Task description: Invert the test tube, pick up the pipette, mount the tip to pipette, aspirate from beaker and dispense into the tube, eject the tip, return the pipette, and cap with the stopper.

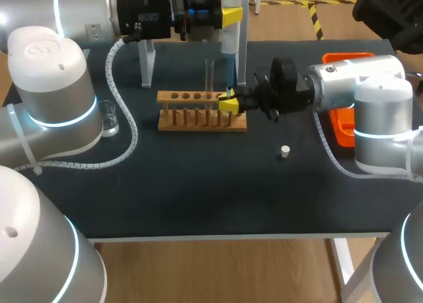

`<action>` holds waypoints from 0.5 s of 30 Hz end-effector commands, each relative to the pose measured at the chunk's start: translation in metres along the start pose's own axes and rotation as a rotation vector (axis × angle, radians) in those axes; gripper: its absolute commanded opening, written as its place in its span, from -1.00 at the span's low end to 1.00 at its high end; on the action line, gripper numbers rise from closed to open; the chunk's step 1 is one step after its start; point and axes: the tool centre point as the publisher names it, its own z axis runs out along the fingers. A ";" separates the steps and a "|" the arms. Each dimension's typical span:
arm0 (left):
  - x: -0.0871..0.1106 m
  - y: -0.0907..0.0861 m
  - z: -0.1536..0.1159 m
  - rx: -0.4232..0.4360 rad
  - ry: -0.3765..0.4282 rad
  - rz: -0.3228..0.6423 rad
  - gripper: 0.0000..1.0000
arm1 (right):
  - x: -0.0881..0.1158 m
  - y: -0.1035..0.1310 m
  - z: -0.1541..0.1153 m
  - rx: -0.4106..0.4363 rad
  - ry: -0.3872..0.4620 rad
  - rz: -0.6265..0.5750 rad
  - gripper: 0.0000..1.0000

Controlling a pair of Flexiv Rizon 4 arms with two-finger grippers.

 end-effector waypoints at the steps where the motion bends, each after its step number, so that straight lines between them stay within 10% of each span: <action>1: 0.000 0.001 0.000 0.003 -0.001 0.001 -1.00 | -0.001 0.001 0.000 0.000 0.001 -0.001 -1.00; 15: 0.000 0.001 0.000 0.003 -0.001 0.001 -1.00 | -0.001 0.002 -0.002 -0.002 -0.004 0.000 -1.00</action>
